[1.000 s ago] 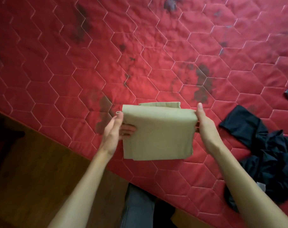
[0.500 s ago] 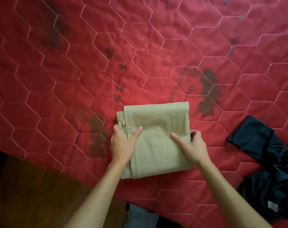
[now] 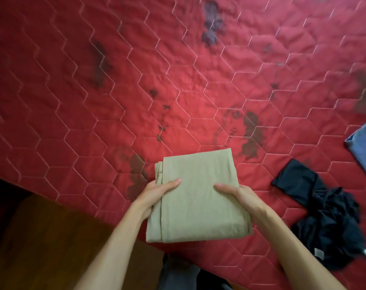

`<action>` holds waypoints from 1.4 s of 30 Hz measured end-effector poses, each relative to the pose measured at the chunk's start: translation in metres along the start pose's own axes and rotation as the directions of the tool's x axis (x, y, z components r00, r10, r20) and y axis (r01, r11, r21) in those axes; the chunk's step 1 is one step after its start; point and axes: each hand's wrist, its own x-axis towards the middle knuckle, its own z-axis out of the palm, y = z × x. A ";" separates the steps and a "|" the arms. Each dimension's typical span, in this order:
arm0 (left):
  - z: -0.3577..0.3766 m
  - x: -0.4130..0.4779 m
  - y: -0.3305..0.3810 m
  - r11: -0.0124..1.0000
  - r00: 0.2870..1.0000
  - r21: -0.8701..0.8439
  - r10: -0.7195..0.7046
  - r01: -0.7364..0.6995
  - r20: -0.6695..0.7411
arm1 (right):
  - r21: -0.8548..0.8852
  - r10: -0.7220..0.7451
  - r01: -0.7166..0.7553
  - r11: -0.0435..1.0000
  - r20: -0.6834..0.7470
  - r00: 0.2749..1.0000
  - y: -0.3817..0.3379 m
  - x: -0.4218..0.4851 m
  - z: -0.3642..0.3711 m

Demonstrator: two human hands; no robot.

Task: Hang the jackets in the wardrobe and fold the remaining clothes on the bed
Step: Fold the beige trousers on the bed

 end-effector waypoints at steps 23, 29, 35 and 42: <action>-0.029 -0.436 -0.019 0.724 0.706 -0.218 0.689 -0.655 0.165 | 0.049 -0.662 0.689 0.724 0.333 0.672 -0.069 -0.423 0.055; -0.036 -0.506 -0.020 0.604 0.631 -0.184 0.746 -0.776 -0.214 | 0.042 -0.582 0.639 0.768 0.463 0.669 -0.053 -0.470 0.068; -0.052 -0.538 -0.025 0.559 0.230 0.465 0.774 -0.687 -0.590 | 0.013 -0.675 0.734 0.679 0.404 0.617 -0.046 -0.479 0.102; -0.071 -0.551 -0.071 0.216 0.722 -0.761 0.547 -0.612 -0.425 | 0.184 -0.812 0.827 0.531 0.388 0.436 -0.037 -0.497 0.186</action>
